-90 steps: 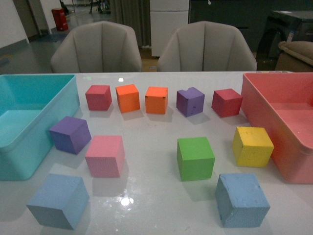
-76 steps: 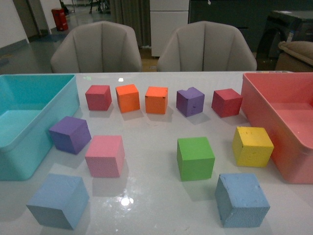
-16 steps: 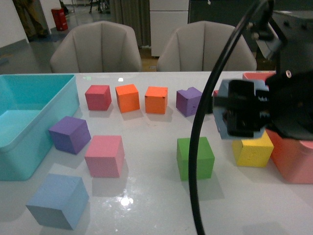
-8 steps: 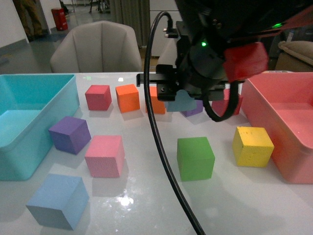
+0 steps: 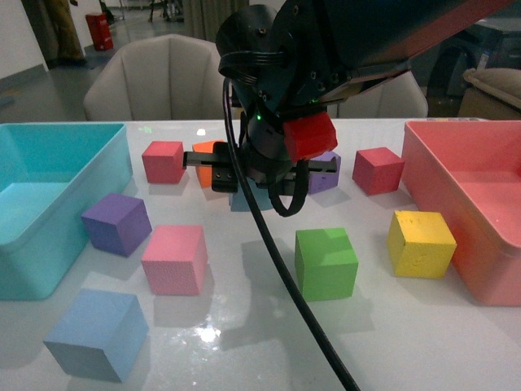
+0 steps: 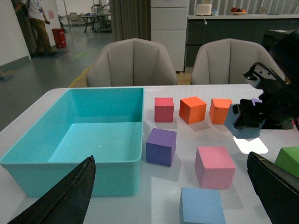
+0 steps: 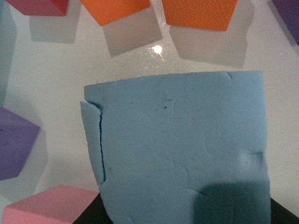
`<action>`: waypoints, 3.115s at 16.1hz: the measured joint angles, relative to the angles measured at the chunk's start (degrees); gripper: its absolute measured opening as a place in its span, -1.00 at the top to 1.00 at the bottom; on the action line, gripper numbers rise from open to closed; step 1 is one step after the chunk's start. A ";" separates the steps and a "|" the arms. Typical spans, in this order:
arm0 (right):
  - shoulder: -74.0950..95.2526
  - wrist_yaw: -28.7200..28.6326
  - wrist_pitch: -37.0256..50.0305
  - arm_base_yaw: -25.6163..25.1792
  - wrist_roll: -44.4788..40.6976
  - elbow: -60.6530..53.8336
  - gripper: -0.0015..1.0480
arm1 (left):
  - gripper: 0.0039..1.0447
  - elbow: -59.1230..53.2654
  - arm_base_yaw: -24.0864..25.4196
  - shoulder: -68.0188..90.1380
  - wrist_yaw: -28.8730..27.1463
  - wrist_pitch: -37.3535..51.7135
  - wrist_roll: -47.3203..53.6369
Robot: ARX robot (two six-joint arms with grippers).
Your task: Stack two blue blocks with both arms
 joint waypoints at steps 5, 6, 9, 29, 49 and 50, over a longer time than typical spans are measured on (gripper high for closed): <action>4.98 0.68 -2.73 0.15 2.71 5.57 0.18 | -0.88 0.00 0.00 0.00 0.00 0.00 0.00; 5.75 1.14 -3.04 0.39 2.71 6.19 0.18 | -0.88 0.00 0.00 0.00 0.00 0.00 0.00; 8.00 1.29 -4.39 0.42 2.73 7.41 0.18 | -0.88 0.00 0.00 0.00 0.00 0.00 0.00; -25.07 7.41 20.85 1.88 -0.59 -23.12 -0.87 | -0.88 0.00 0.00 0.00 -0.02 0.00 0.00; -122.29 -4.70 28.79 -29.97 -23.67 -100.91 0.96 | -0.88 0.00 0.04 0.00 0.00 -0.04 0.04; -123.25 -5.09 28.65 -29.62 -23.69 -101.53 0.96 | -0.88 0.00 0.04 0.00 0.00 -0.02 0.04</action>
